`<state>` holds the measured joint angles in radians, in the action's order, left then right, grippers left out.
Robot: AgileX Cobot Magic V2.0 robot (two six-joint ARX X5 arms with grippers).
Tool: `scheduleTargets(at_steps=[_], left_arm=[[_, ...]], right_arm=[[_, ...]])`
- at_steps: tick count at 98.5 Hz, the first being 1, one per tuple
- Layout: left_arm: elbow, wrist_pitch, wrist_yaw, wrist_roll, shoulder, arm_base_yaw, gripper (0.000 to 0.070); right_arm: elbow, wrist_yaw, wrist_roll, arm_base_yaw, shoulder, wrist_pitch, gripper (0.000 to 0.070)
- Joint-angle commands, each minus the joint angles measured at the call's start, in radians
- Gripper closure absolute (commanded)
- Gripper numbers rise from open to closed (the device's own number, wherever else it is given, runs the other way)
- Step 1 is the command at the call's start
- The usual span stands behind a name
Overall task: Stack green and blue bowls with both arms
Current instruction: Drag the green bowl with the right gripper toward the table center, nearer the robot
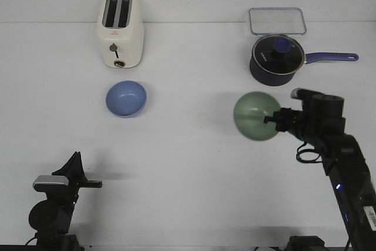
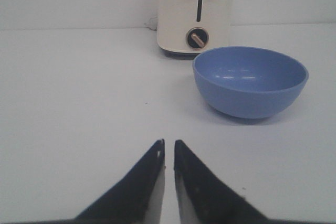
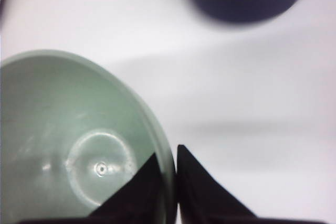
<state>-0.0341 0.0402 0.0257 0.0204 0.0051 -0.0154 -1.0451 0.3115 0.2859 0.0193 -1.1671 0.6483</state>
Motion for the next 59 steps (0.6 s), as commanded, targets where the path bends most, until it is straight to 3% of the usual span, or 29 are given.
scheduleTargets(at_steps=[1,26,59], left_arm=[[0.020,0.011,0.000,0.013,-0.002,0.000,0.0685],[0.020,0.011,0.000,0.013,-0.002,0.000,0.0685],[0.020,0.011,0.000,0.013,-0.002,0.000,0.0685]], right_arm=[[0.045,0.003,0.042,0.080,0.010,-0.005,0.0700],[0.207,-0.111,0.140,0.391,-0.020,-0.111,0.0700],[0.214,-0.159,0.167,0.540,-0.180,-0.189,0.0700]])
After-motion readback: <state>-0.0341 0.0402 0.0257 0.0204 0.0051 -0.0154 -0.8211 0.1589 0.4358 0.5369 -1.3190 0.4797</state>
